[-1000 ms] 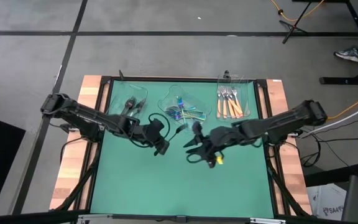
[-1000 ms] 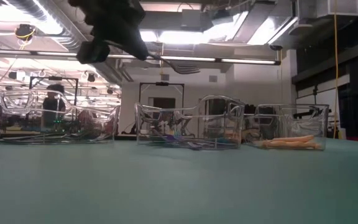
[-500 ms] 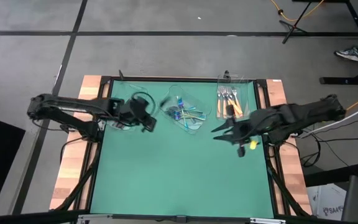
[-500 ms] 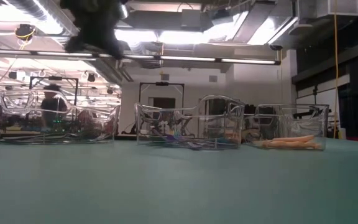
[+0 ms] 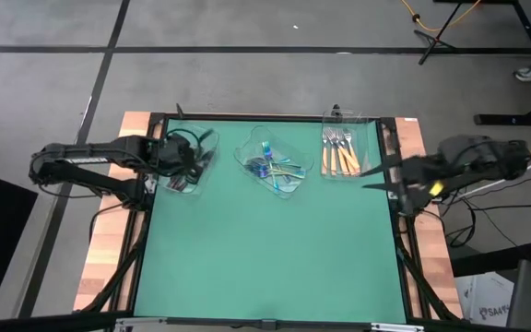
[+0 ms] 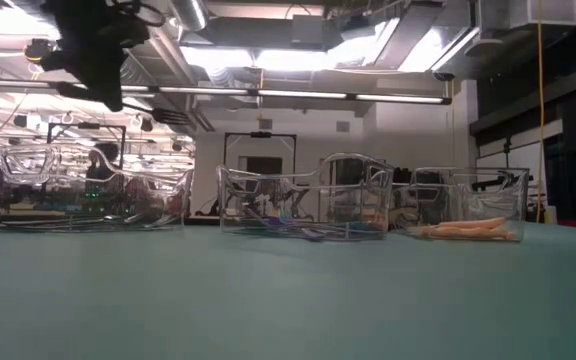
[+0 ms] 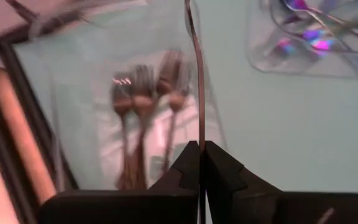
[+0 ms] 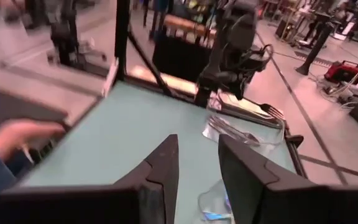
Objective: Sort silverware by color (type)
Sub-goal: Put the black fork into the left transparent bin
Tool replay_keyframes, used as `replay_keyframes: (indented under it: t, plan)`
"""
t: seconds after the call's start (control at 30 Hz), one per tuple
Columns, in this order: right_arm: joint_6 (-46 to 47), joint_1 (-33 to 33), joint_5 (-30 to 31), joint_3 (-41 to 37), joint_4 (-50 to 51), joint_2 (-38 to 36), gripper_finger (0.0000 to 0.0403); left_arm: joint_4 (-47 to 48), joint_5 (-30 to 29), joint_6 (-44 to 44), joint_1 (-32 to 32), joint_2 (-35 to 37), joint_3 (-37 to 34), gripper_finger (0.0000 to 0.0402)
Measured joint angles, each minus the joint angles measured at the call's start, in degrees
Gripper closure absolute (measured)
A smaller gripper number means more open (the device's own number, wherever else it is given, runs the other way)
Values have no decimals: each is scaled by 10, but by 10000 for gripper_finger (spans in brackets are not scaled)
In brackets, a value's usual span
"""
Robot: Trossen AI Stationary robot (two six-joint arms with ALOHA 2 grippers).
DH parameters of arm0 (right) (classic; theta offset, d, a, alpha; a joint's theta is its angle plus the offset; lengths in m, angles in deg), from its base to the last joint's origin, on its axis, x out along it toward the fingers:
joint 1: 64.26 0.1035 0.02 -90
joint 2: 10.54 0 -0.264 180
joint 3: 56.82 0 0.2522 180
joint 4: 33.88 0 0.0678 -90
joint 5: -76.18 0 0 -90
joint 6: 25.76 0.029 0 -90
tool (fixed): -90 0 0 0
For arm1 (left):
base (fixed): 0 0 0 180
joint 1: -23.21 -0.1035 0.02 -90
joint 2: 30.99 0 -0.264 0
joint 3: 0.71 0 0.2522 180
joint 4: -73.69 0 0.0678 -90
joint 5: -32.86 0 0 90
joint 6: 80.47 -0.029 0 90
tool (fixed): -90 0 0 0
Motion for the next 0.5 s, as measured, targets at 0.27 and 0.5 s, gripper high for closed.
replay_keyframes:
  t: [0.27,0.5]
  plan:
    - [64,0,-16,-21,27,-65,297,-16,-38,-41,-31,0,-81,401]
    - [83,0,-21,-137,-38,-109,297,-54,-24,-61,-61,0,-170,401]
